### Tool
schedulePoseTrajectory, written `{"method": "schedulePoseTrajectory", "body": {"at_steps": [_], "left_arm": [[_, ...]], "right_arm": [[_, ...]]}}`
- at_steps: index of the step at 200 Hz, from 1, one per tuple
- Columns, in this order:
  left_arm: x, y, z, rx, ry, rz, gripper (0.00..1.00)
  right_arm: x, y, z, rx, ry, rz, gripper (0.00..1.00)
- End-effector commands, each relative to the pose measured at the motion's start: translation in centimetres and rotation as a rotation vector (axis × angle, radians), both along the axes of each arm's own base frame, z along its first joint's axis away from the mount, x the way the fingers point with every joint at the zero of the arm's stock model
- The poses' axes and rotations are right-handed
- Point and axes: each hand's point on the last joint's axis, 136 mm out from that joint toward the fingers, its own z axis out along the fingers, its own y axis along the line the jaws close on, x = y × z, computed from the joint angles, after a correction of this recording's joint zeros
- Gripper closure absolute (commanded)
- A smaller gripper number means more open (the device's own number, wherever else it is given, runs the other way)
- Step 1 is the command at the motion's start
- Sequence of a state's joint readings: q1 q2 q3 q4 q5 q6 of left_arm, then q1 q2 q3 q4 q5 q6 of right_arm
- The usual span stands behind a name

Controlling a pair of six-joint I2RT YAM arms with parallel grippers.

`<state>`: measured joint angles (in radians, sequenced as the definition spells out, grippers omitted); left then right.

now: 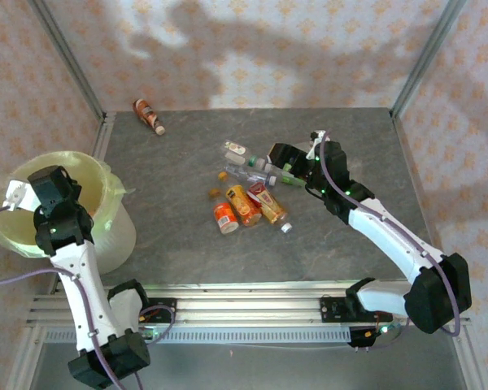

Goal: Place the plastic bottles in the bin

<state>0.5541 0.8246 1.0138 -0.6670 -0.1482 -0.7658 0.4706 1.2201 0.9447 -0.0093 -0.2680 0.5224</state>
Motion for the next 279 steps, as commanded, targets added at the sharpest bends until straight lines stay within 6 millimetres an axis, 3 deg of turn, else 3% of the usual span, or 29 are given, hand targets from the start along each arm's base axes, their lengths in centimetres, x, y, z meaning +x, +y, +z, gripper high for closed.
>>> {"method": "schedulePoseTrajectory", "body": {"at_steps": [1, 17, 45, 119, 157, 195, 244, 259, 279], "left_arm": [[1.6, 0.2, 0.3, -0.08, -0.136, 0.008, 0.3], [2.2, 0.0, 0.8, -0.105, -0.147, -0.005, 0.17], [3.3, -0.4, 2.2, -0.122, -0.169, -0.055, 0.08], [3.4, -1.7, 3.9, -0.136, -0.203, -0.122, 0.01], [4.1, -4.4, 7.3, -0.156, -0.238, -0.266, 0.0], [6.6, -8.3, 9.1, -0.155, -0.267, -0.448, 0.0], [11.0, -15.8, 11.0, -0.092, -0.212, -0.698, 0.0], [12.2, -18.1, 11.1, -0.082, -0.198, -0.765, 0.0], [13.2, -20.8, 10.2, -0.055, -0.129, -0.821, 0.0]], "right_arm": [[-0.1, 0.3, 1.4, 0.009, -0.026, 0.019, 0.01], [-0.1, 0.3, 1.3, 0.009, -0.021, 0.018, 0.01], [0.0, 0.4, 1.0, 0.016, -0.011, 0.014, 0.01], [0.2, 0.7, 0.6, 0.03, 0.005, 0.019, 0.01], [0.0, 0.3, 0.8, 0.018, 0.0, 0.01, 0.01], [-0.1, 0.3, 0.3, 0.016, 0.01, 0.008, 0.01], [-1.1, -0.6, -1.6, -0.03, 0.054, -0.006, 0.01], [-1.3, -1.3, -2.9, -0.058, 0.077, -0.03, 0.01], [-2.0, -2.5, -2.7, -0.076, 0.075, -0.069, 0.01]]}}
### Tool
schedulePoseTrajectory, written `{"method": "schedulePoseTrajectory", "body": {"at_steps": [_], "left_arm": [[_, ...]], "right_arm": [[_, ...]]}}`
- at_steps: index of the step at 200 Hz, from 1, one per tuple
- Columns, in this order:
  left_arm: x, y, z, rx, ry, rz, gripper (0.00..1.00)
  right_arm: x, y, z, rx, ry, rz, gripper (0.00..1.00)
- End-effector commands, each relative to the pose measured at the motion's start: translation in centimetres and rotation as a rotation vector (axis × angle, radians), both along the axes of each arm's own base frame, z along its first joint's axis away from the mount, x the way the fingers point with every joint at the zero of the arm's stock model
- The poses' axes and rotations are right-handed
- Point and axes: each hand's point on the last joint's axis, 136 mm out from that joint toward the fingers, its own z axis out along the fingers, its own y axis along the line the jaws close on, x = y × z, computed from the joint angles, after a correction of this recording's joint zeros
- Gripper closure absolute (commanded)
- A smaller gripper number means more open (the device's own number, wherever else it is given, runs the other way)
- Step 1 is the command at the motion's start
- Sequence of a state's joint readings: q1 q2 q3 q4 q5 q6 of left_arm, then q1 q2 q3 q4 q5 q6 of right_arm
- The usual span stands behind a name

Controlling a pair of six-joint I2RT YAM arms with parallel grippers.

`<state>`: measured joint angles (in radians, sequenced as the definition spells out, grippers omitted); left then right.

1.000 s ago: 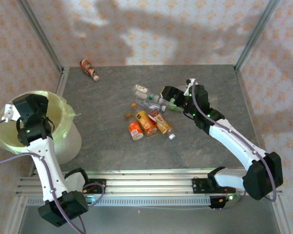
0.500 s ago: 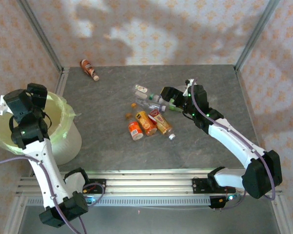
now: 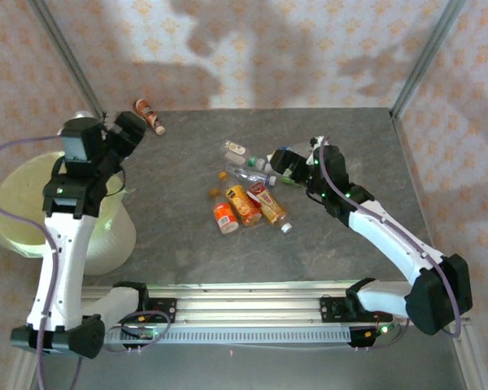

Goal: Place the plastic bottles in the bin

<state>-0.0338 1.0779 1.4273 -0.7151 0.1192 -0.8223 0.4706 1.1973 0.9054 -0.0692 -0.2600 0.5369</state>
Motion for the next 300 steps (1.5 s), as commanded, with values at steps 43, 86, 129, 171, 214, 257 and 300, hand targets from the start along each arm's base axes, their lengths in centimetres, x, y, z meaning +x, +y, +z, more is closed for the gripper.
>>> {"method": "schedulePoseTrajectory", "body": {"at_steps": [43, 86, 129, 171, 214, 257, 300], "left_arm": [[1.7, -8.7, -0.7, 0.264, 0.061, -0.15, 0.0], [2.5, -15.4, -5.9, 0.32, 0.139, -0.297, 0.0], [1.2, -17.0, -16.1, 0.228, 0.348, -0.325, 0.0], [-1.1, -18.6, -23.3, 0.114, 0.516, -0.38, 0.0], [-2.3, -19.2, -28.8, 0.156, 0.621, -0.437, 0.01], [-1.5, -18.5, -30.5, 0.23, 0.637, -0.404, 0.07], [-1.9, -18.8, -32.6, 0.25, 0.653, -0.459, 0.18]], "right_arm": [[-1.5, -3.3, -1.3, -0.096, 0.017, -0.111, 0.01], [-1.5, -4.1, -1.7, -0.096, 0.016, -0.158, 0.01], [-1.5, -4.6, -2.8, -0.116, 0.034, -0.183, 0.01], [-1.0, -4.3, -3.3, -0.114, 0.05, -0.184, 0.01], [-0.8, -4.1, -3.7, -0.11, 0.065, -0.183, 0.01], [-1.0, -4.1, -3.8, -0.116, 0.077, -0.175, 0.01], [-1.1, -4.3, -4.1, -0.123, 0.079, -0.181, 0.01]]}}
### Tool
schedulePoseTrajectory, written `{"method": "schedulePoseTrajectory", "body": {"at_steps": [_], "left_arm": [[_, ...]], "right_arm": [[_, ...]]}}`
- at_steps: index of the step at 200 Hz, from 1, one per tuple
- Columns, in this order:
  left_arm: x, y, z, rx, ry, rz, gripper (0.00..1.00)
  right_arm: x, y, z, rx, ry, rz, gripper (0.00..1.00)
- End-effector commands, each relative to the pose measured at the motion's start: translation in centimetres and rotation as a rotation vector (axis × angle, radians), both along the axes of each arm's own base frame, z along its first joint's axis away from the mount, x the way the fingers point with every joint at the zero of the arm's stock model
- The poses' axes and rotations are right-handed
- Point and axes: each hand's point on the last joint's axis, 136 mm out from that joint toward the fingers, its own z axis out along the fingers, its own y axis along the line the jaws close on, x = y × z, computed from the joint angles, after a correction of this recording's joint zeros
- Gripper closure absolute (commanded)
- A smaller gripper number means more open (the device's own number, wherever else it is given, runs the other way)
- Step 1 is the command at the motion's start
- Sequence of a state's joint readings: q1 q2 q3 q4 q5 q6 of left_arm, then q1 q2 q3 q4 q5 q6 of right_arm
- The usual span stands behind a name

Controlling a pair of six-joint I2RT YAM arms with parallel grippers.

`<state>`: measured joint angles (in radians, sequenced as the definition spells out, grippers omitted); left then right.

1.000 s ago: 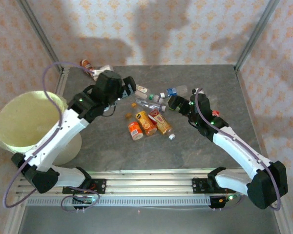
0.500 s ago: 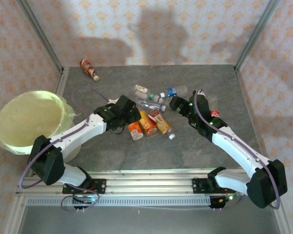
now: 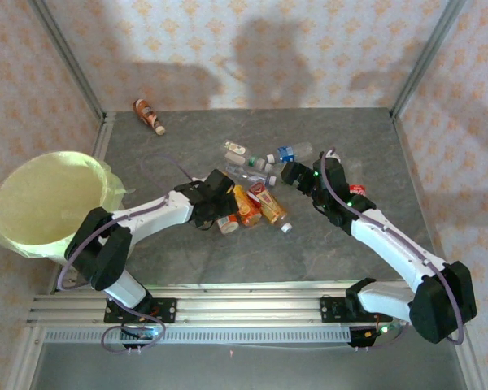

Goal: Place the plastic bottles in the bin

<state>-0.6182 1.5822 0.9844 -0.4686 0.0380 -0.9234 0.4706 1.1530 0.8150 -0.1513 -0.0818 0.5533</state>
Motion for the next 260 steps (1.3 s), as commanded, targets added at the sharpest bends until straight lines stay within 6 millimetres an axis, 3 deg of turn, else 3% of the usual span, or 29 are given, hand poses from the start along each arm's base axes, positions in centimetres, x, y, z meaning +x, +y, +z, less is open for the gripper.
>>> {"method": "schedulePoseTrajectory", "body": {"at_steps": [1, 103, 129, 144, 182, 260], "left_arm": [[0.1, 0.0, -1.4, 0.025, -0.009, -0.042, 0.18], [1.0, -0.7, -5.3, 0.054, 0.009, -0.117, 0.24], [0.8, -0.5, -5.7, 0.065, 0.007, -0.131, 0.29], [0.6, -0.3, -5.7, 0.062, -0.001, -0.132, 0.37], [1.0, -0.1, -3.7, 0.079, -0.033, -0.135, 0.46], [2.2, 2.1, 4.1, 0.117, -0.216, -0.05, 0.58]], "right_arm": [[0.0, -0.3, 0.2, -0.001, -0.002, -0.017, 0.01], [-0.3, -0.2, -0.7, -0.029, 0.025, 0.008, 0.01], [-0.1, 0.2, -0.8, -0.031, 0.025, 0.026, 0.01], [-0.1, 0.9, -0.3, -0.027, 0.02, 0.065, 0.01], [0.1, 2.2, -1.0, -0.018, 0.054, 0.128, 0.01], [0.2, 2.1, -0.6, -0.038, 0.043, 0.132, 0.01]]}}
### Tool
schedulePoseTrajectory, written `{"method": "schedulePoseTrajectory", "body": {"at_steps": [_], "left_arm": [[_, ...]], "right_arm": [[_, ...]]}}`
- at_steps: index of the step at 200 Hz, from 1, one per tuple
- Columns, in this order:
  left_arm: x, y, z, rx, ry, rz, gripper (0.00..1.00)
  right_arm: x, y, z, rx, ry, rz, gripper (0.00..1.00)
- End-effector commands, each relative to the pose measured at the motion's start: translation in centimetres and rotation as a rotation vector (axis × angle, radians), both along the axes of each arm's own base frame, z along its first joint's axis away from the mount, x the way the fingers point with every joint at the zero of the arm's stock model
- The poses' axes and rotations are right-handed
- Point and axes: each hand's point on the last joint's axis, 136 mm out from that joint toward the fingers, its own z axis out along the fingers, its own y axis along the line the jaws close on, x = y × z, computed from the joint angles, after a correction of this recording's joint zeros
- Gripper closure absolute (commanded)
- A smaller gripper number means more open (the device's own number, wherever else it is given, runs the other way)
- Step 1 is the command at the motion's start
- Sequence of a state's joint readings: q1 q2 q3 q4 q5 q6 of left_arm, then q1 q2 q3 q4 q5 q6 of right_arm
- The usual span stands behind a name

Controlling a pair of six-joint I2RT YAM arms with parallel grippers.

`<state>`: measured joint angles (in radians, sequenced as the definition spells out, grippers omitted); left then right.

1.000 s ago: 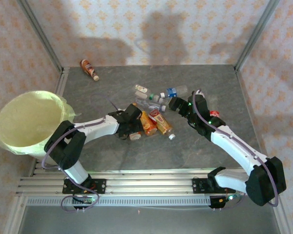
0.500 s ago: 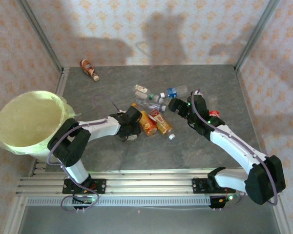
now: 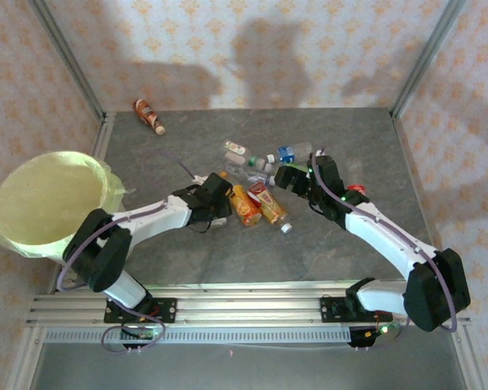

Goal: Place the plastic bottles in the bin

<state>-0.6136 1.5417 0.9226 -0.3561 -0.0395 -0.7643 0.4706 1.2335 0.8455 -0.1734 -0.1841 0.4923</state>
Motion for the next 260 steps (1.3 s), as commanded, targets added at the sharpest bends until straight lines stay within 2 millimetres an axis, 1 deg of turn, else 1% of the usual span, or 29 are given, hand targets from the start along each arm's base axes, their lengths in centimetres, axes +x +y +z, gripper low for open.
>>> {"method": "schedulePoseTrajectory", "body": {"at_steps": [1, 12, 24, 45, 65, 77, 101, 137, 147, 158, 171, 183, 213, 234, 260], "left_arm": [[0.9, 1.3, 3.5, 0.032, -0.09, 0.052, 0.58], [1.1, 1.9, 5.0, 0.038, -0.118, 0.082, 0.6], [1.3, 2.8, 7.0, 0.059, -0.16, 0.125, 0.62], [2.0, 4.1, 11.4, 0.069, -0.263, 0.188, 0.62], [2.6, 5.3, 15.9, 0.084, -0.375, 0.239, 0.59], [2.9, 6.2, 18.5, 0.117, -0.429, 0.267, 0.59], [3.2, 8.2, 23.0, 0.199, -0.524, 0.335, 0.59], [2.4, 11.6, 28.1, 0.344, -0.641, 0.449, 0.59], [1.8, 13.1, 29.5, 0.408, -0.659, 0.498, 0.59], [0.9, 15.2, 31.0, 0.472, -0.677, 0.572, 0.6], [-0.4, 17.8, 32.3, 0.526, -0.694, 0.664, 0.6], [-1.8, 20.0, 33.1, 0.553, -0.708, 0.747, 0.6], [-5.6, 24.8, 33.8, 0.595, -0.733, 0.921, 0.6], [-8.4, 27.3, 34.0, 0.603, -0.741, 1.013, 0.61], [-11.0, 29.3, 33.7, 0.609, -0.746, 1.084, 0.61]], "right_arm": [[0.3, 0.1, 1.3, -0.01, -0.029, 0.013, 0.01], [0.3, 0.1, 1.4, -0.012, -0.033, 0.012, 0.01], [0.4, 0.1, 1.6, -0.008, -0.037, 0.013, 0.01], [0.5, 0.2, 1.8, -0.006, -0.042, 0.015, 0.01], [0.6, 0.3, 1.9, -0.001, -0.051, 0.016, 0.01], [0.7, 0.4, 1.9, 0.002, -0.052, 0.018, 0.01], [0.9, 0.8, 2.0, 0.003, -0.052, 0.035, 0.01], [1.2, 1.2, 2.0, -0.001, -0.052, 0.053, 0.01], [1.2, 1.2, 2.0, -0.005, -0.051, 0.056, 0.01], [1.2, 1.2, 2.1, -0.005, -0.054, 0.058, 0.01], [1.2, 1.2, 2.1, -0.005, -0.053, 0.059, 0.01], [1.1, 1.3, 2.2, -0.002, -0.054, 0.063, 0.01], [1.1, 1.3, 2.2, -0.016, -0.055, 0.075, 0.01], [1.2, 1.4, 2.3, -0.025, -0.058, 0.087, 0.01], [1.5, 2.1, 2.5, -0.016, -0.052, 0.109, 0.01]]}}
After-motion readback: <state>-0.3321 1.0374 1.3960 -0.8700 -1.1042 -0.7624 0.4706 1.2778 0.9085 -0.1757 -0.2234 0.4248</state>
